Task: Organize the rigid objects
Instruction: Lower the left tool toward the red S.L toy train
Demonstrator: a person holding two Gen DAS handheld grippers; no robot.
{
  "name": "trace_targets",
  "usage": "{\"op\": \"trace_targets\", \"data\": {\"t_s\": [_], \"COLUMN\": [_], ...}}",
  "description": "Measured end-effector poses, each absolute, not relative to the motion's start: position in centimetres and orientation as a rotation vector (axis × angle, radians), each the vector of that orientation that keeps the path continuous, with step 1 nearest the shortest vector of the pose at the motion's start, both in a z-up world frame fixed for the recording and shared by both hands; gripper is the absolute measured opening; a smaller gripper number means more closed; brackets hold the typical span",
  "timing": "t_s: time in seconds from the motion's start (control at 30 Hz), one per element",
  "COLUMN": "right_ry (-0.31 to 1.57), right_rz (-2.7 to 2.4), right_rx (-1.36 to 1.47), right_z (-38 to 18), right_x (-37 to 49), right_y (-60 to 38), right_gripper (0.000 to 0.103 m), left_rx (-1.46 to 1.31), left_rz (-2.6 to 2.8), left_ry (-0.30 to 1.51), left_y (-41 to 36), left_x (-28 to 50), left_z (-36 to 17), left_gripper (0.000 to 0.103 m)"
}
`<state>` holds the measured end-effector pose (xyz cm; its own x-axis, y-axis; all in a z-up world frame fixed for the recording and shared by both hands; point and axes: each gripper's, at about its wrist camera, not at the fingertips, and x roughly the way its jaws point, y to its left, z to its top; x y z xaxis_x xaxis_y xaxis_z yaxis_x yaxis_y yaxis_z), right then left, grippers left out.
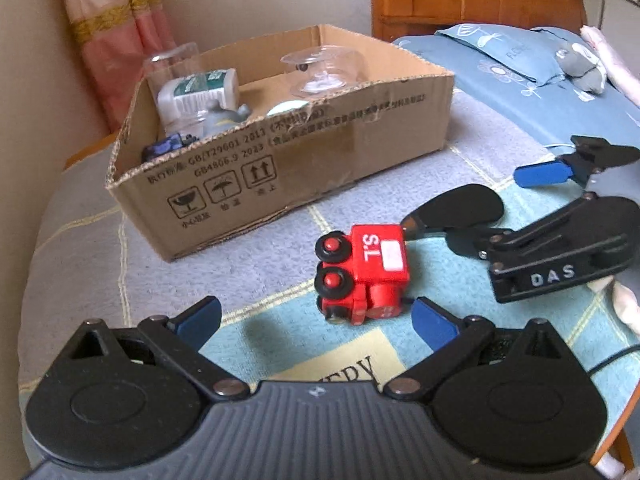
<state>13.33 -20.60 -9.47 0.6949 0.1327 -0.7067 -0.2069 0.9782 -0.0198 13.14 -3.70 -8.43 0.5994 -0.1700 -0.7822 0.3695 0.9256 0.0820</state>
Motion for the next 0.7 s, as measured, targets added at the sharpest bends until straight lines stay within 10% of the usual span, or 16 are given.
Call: {"op": "trace_targets", "data": {"t_s": [0.7], "right_ry": [0.770], "right_rz": [0.190], "right_rx": [-0.101], "right_z": [-9.5], "right_x": [13.1], "right_y": [-20.7], "right_gripper": [0.103], "left_rx": [0.114], "left_rz": [-0.148], "left_ry": [0.917], "left_y": [2.0], "left_x": [15.0], "left_z": [-7.4], "left_gripper": [0.101]}}
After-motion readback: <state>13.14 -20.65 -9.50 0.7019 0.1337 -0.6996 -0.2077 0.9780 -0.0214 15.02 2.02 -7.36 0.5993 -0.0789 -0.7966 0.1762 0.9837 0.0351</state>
